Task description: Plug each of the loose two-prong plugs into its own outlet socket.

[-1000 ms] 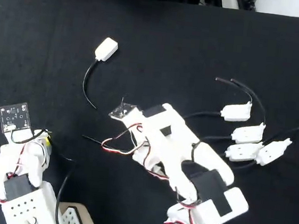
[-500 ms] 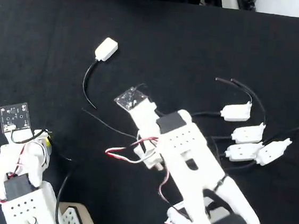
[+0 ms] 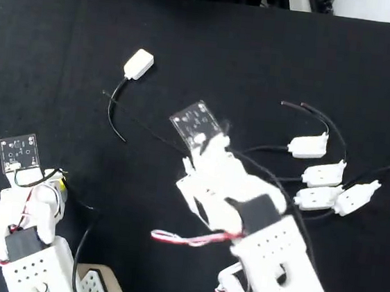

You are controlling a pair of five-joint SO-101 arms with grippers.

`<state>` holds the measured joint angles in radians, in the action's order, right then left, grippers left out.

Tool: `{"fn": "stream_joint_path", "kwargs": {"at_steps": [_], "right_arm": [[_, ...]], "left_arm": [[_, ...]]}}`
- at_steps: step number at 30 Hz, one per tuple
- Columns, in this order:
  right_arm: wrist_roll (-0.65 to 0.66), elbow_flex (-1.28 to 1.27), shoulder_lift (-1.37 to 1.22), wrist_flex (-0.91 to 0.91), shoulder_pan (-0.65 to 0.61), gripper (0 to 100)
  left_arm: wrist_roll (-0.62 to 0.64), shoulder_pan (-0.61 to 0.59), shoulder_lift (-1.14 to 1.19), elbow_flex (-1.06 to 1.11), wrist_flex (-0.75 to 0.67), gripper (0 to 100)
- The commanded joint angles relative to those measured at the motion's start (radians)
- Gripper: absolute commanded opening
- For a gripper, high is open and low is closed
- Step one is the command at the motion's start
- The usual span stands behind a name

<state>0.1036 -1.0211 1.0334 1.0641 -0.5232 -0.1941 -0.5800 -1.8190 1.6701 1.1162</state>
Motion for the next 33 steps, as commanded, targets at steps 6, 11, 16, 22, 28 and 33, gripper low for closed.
{"fn": "stream_joint_path", "kwargs": {"at_steps": [6, 11, 16, 22, 28, 33], "right_arm": [[-0.044, -0.302, 0.357, -0.339, -0.153, 1.1], [-0.044, -0.406, 0.516, -0.411, -0.221, 1.1], [-0.044, -0.466, 0.656, -0.411, -0.224, 1.1], [-0.044, -0.562, 0.788, -0.410, -0.224, 1.1], [-0.043, -0.585, 0.845, -0.359, -0.224, 1.1], [-0.044, -0.590, 0.880, -0.311, -0.224, 1.1]], "left_arm": [[-0.009, 0.022, -0.006, -0.007, -0.020, 22], [-0.003, 0.236, -0.006, -0.013, -0.038, 22], [0.014, 0.410, -0.006, -0.013, -0.199, 22], [0.143, 0.584, -0.006, -0.041, -0.327, 22], [0.195, 0.837, -0.006, -0.159, -0.334, 22], [0.195, 0.960, -0.005, -0.189, -0.377, 22]]}}
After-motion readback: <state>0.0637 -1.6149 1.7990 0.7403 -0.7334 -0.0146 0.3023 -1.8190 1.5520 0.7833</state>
